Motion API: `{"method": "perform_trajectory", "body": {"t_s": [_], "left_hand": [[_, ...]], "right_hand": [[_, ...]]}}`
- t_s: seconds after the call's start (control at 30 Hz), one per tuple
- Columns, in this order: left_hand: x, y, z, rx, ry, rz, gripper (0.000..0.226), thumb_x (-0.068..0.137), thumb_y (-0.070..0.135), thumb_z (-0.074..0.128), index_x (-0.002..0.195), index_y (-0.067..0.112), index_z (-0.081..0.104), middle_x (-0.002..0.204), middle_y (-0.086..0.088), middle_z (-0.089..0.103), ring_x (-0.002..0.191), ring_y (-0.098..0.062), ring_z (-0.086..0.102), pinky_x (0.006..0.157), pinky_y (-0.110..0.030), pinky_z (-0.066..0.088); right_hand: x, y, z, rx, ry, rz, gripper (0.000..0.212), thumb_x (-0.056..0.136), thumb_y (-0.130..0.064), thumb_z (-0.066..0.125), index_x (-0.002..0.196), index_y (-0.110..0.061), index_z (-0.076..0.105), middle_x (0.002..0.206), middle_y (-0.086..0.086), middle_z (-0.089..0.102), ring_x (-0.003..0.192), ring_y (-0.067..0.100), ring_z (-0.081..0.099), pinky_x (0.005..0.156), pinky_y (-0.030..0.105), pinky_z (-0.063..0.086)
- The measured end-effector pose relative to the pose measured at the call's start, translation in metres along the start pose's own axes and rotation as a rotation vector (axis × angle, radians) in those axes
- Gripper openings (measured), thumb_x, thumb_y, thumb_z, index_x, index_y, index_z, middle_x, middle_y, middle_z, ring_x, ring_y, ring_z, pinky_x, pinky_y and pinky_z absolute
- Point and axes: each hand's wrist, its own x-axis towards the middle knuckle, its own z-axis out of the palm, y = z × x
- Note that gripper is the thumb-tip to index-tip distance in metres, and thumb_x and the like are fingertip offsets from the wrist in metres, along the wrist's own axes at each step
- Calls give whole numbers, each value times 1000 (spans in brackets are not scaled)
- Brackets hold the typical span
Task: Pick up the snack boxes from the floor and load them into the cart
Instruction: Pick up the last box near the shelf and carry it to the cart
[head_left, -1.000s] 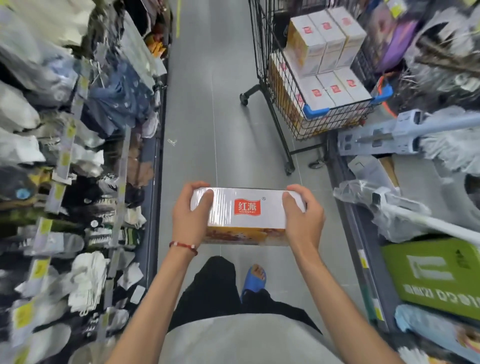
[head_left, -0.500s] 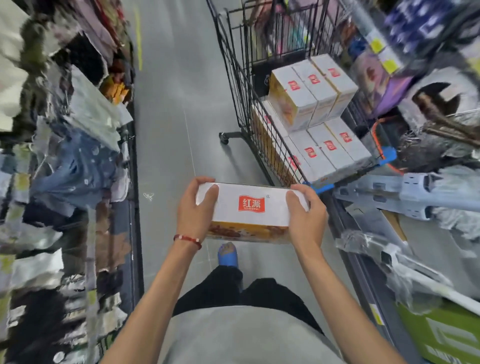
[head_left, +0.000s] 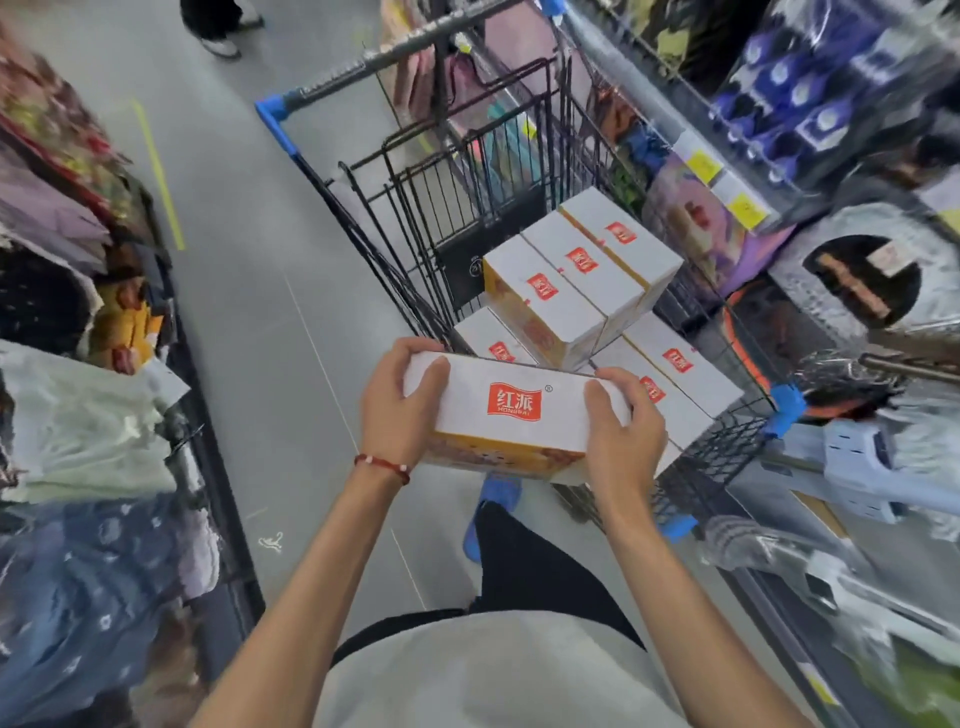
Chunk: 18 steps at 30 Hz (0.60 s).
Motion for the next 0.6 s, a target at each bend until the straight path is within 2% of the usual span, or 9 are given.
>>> {"method": "perform_trajectory", "body": {"t_s": [0.07, 0.13, 0.2, 0.33, 0.37, 0.47, 0.5, 0.53, 0.6], "left_hand": [[41, 16, 11, 26, -47, 10, 11, 90, 36, 56, 100, 34, 62, 104, 8, 67, 94, -18, 69, 80, -42, 61], [75, 32, 22, 30, -81, 41, 15, 89, 39, 54, 101, 32, 62, 105, 9, 64, 94, -16, 67, 77, -35, 60], [108, 41, 31, 56, -116, 57, 16, 88, 40, 53, 100, 34, 61, 105, 11, 63, 94, -16, 66, 76, -35, 58], [164, 49, 47, 99, -240, 81, 10, 90, 42, 55, 98, 44, 60, 106, 14, 63, 98, -18, 66, 85, -48, 58], [176, 50, 51, 115, -278, 84, 10, 90, 42, 55, 99, 44, 60, 106, 13, 64, 98, -18, 65, 86, -49, 57], [212, 47, 62, 155, -393, 116, 16, 89, 44, 55, 102, 37, 61, 110, 10, 64, 101, -19, 63, 88, -51, 54], [224, 45, 65, 162, -435, 128, 18, 89, 45, 54, 103, 35, 62, 110, 12, 64, 102, -18, 62, 90, -51, 53], [237, 43, 69, 169, -486, 134, 18, 90, 43, 55, 102, 33, 63, 110, 13, 64, 103, -16, 62, 92, -50, 52], [258, 41, 76, 174, -585, 154, 10, 93, 31, 56, 98, 30, 64, 108, 13, 65, 100, -4, 59, 90, -39, 50]], "right_hand": [[30, -9, 13, 20, 40, 37, 13, 102, -18, 59, 109, -20, 70, 109, -12, 64, 102, -6, 55, 68, 1, 41], [55, -20, 24, 39, 75, 32, 12, 103, -17, 59, 109, -18, 69, 107, -16, 64, 93, -19, 54, 67, -1, 39], [78, -25, 36, 59, 93, 50, 12, 104, -17, 58, 111, -17, 68, 110, -16, 65, 89, -25, 54, 66, -2, 40], [108, -32, 55, 49, 179, 133, 13, 104, -25, 58, 113, -25, 68, 116, -14, 66, 108, -4, 59, 72, 4, 45], [113, -31, 59, 47, 212, 156, 14, 104, -25, 58, 114, -25, 68, 117, -15, 66, 109, -4, 59, 74, 5, 45], [120, -28, 74, 24, 295, 214, 15, 106, -22, 57, 116, -22, 67, 116, -17, 63, 100, -29, 48, 76, -3, 38], [122, -25, 80, 7, 323, 230, 15, 106, -21, 56, 117, -22, 67, 115, -19, 61, 101, -32, 45, 80, -4, 35], [123, -23, 87, -7, 353, 250, 15, 106, -22, 56, 116, -24, 67, 115, -25, 59, 107, -27, 46, 89, -1, 36], [123, -17, 101, -19, 408, 304, 14, 106, -25, 55, 115, -29, 65, 111, -41, 56, 118, -4, 52, 108, 26, 43]]}}
